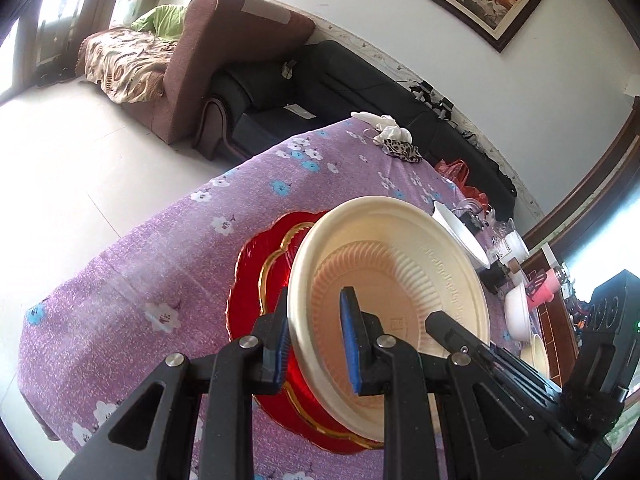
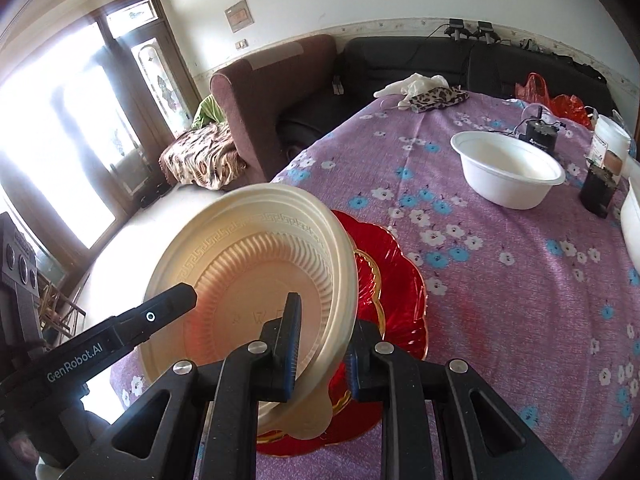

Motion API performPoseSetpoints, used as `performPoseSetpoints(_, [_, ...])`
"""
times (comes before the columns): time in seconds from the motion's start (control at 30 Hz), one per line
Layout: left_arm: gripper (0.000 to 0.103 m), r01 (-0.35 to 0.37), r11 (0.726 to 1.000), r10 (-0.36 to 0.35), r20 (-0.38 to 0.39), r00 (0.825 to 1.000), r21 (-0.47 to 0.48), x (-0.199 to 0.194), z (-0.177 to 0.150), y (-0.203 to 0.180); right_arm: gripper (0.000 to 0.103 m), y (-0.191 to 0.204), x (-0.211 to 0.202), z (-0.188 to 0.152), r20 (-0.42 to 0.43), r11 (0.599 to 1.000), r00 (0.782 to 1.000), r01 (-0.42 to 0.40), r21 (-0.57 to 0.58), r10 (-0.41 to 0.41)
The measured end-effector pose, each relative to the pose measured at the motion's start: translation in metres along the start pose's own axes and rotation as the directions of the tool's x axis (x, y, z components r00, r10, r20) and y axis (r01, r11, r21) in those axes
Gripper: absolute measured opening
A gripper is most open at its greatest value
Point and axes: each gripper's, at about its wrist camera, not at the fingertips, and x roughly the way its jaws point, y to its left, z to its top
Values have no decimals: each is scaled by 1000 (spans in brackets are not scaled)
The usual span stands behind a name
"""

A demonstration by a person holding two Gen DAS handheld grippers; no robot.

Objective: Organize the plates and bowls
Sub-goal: 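Carry the beige ribbed bowl with both grippers and lower it onto the red plate stack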

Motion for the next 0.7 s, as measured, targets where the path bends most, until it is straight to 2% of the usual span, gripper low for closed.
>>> performPoseSetpoints(0.27, [21,0,1000,0,-9,1000,5,6,3,-1,21,-7,8,-1,-14,1000,1000,0,11,0])
performPoseSetpoints(0.37, [25,4,1000,-4,-10,1000,2,6,2,-2,21,-8,7,-1,-8,1000,1000,-8,14,8])
performPoseSetpoints(0.47, [31,6,1000,-6,-9,1000,7,6,2,-4,21,-6,5,-1,-1,1000,1000,-10,10,10])
performPoseSetpoints(0.53, [42,12,1000,-12,-5,1000,3,5,2,-5,22,-5,3,-1,6,1000,1000,-10,7,10])
performPoseSetpoints(0.63, [52,40,999,-40,7,999,-2,-1,2,-6,33,-9,0,-1,24,999,999,-24,26,23])
performPoseSetpoints(0.7, [60,33,999,-33,28,999,2,-7,2,-8,40,-11,-4,1,39,999,999,-26,38,25])
